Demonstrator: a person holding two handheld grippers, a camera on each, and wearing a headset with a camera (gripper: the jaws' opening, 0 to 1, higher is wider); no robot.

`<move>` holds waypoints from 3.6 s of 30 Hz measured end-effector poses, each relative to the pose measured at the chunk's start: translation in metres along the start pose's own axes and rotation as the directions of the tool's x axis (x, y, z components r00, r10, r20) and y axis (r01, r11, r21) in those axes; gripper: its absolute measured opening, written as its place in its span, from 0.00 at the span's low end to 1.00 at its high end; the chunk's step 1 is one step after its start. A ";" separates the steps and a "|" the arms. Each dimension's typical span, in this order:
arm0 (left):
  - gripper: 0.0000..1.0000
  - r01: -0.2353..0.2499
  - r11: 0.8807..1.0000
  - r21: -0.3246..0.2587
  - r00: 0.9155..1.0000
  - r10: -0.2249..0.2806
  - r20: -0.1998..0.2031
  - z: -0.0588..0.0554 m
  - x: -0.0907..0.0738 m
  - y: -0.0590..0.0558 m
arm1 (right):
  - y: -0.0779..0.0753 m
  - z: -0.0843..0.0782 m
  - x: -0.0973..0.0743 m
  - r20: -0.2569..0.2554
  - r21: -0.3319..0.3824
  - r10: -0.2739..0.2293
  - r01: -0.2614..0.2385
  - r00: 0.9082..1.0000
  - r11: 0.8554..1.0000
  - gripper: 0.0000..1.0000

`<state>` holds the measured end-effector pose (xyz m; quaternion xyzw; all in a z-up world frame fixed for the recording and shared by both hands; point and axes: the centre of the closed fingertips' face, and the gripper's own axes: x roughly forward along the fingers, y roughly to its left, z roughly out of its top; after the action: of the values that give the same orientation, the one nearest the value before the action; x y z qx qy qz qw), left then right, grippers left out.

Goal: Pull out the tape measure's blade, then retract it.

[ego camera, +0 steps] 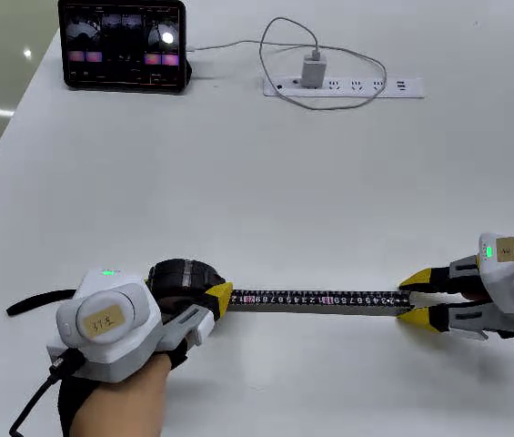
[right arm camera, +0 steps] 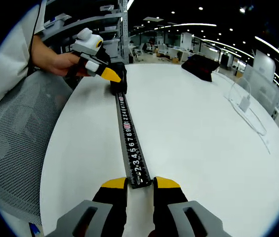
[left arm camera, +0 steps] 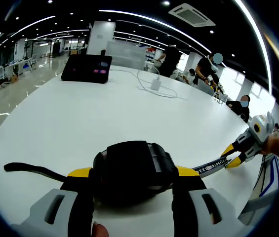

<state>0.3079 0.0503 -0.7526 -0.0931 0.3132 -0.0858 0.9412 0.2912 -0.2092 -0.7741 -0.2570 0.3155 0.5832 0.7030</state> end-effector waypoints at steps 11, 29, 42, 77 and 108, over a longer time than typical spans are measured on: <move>0.59 0.002 1.000 0.001 1.000 -0.002 -0.004 -0.001 -0.001 0.000 | 0.000 0.000 0.002 -0.005 -0.023 0.010 -0.010 1.000 1.000 0.12; 0.58 0.006 1.000 0.004 1.000 -0.006 -0.013 -0.001 -0.002 0.001 | 0.004 0.005 0.003 0.003 -0.037 0.024 -0.024 1.000 0.999 0.11; 0.58 0.007 1.000 0.001 1.000 -0.007 -0.014 -0.001 -0.002 0.001 | 0.004 0.004 0.003 -0.002 -0.029 0.021 -0.021 1.000 0.999 0.10; 0.58 0.015 1.000 -0.007 1.000 -0.015 -0.016 -0.001 -0.002 0.000 | 0.011 0.030 0.024 0.033 0.000 0.078 -0.078 0.996 0.997 0.10; 0.58 0.020 1.000 -0.017 1.000 -0.020 -0.015 -0.001 -0.001 0.000 | 0.016 0.055 0.048 0.056 -0.003 0.123 -0.123 0.991 0.992 0.10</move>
<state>0.3059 0.0503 -0.7530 -0.1036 0.3199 -0.0933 0.9371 0.2897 -0.1340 -0.7728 -0.2205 0.3109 0.6324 0.6744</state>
